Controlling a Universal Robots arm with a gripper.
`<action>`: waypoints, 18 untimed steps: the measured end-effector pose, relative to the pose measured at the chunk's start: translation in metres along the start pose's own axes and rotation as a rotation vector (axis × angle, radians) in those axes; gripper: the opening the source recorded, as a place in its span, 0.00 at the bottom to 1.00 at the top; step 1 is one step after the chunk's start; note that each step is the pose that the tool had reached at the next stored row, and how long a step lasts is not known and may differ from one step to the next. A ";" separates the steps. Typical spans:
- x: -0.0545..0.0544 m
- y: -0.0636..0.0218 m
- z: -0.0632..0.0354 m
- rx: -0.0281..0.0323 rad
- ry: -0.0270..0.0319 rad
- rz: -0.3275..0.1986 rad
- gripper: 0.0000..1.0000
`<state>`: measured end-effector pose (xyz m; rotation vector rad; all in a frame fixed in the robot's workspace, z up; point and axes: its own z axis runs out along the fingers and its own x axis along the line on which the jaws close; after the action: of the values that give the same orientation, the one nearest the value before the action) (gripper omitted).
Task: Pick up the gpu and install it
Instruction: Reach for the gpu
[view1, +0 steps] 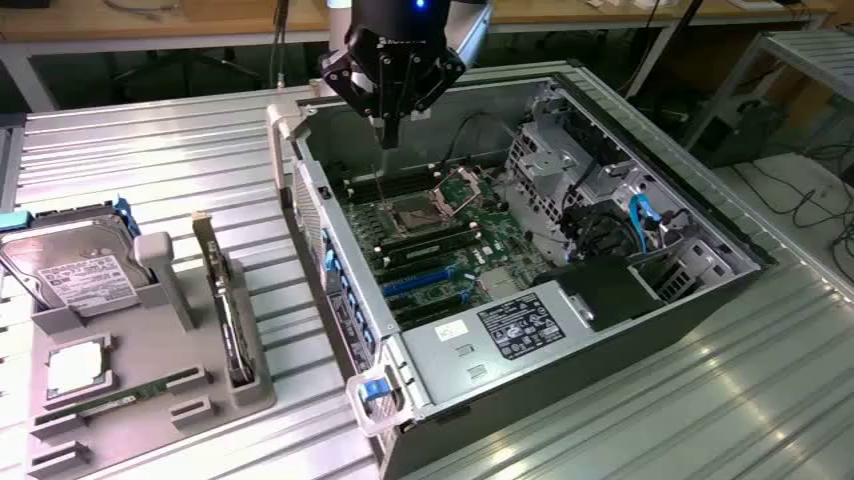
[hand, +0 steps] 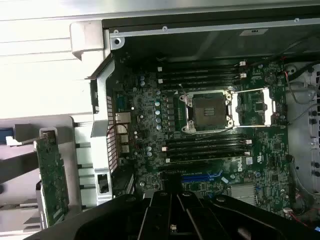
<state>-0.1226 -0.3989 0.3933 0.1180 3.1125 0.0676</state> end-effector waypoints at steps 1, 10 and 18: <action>0.001 -0.0001 0.0000 -0.0001 0.0000 0.000 0.11; 0.008 -0.0007 -0.0002 -0.0001 -0.0001 0.000 0.11; 0.013 -0.0012 -0.0004 0.0000 0.0000 0.000 0.11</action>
<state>-0.1355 -0.3992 0.3933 0.1181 3.1125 0.0676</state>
